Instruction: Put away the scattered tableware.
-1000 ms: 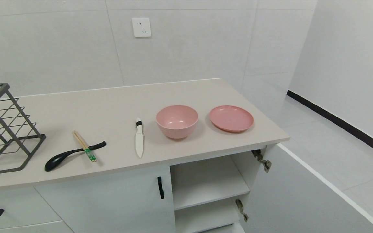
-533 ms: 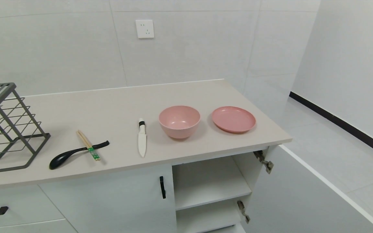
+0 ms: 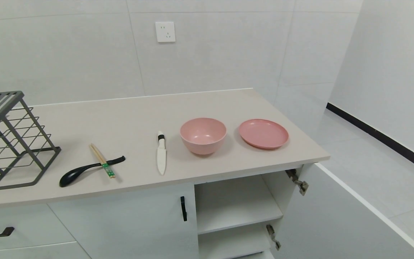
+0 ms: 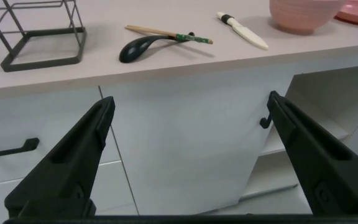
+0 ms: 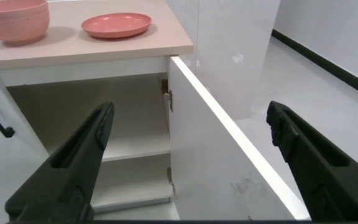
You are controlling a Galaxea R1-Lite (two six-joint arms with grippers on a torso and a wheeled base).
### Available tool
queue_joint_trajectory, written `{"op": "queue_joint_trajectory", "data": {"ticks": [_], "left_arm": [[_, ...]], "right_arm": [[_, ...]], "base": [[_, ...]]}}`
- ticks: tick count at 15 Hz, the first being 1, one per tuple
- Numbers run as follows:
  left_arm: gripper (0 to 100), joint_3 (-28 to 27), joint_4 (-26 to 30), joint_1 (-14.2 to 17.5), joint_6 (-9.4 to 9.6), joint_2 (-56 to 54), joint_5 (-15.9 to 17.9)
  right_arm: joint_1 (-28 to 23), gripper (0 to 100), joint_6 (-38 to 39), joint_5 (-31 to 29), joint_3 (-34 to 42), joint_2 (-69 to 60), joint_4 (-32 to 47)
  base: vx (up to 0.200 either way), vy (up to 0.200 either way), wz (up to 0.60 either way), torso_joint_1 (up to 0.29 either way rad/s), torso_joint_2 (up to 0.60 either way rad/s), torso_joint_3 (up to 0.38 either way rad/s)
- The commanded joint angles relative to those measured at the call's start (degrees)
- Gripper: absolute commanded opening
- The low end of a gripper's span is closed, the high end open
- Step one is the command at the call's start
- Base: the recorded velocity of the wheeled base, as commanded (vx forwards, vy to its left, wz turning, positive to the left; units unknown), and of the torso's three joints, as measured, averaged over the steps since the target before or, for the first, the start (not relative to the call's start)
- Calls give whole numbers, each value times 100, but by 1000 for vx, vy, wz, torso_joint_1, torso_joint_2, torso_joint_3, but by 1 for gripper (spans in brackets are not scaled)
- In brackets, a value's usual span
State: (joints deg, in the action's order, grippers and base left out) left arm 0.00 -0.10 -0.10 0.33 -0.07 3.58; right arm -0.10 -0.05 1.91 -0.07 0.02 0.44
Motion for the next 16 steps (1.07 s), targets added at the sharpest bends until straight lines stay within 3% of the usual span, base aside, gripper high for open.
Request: {"op": "queue_joint_trajectory", "data": {"ticks": [1,3,7,16], "left_arm": [[100,0,-8,1,2,7,2],[100,0,-8,1,-7,7,-16],[100,0,-8,1,2,7,-7],[100,0,-8,1,-24,7,-24]], "right_arm": [[1,100,5,2,-1,-2,-9],[1,100,-4,2,-1,-2,-9],[1,100,5,2,-1,-2,-9],[1,100,5,2,-1,-2,-9]], "base": [[0,0,0,124,-222,-105],[0,0,0,205,-396,-190],[200,200,0,68,-132,-62],[22,0,0,0,0,0]]}}
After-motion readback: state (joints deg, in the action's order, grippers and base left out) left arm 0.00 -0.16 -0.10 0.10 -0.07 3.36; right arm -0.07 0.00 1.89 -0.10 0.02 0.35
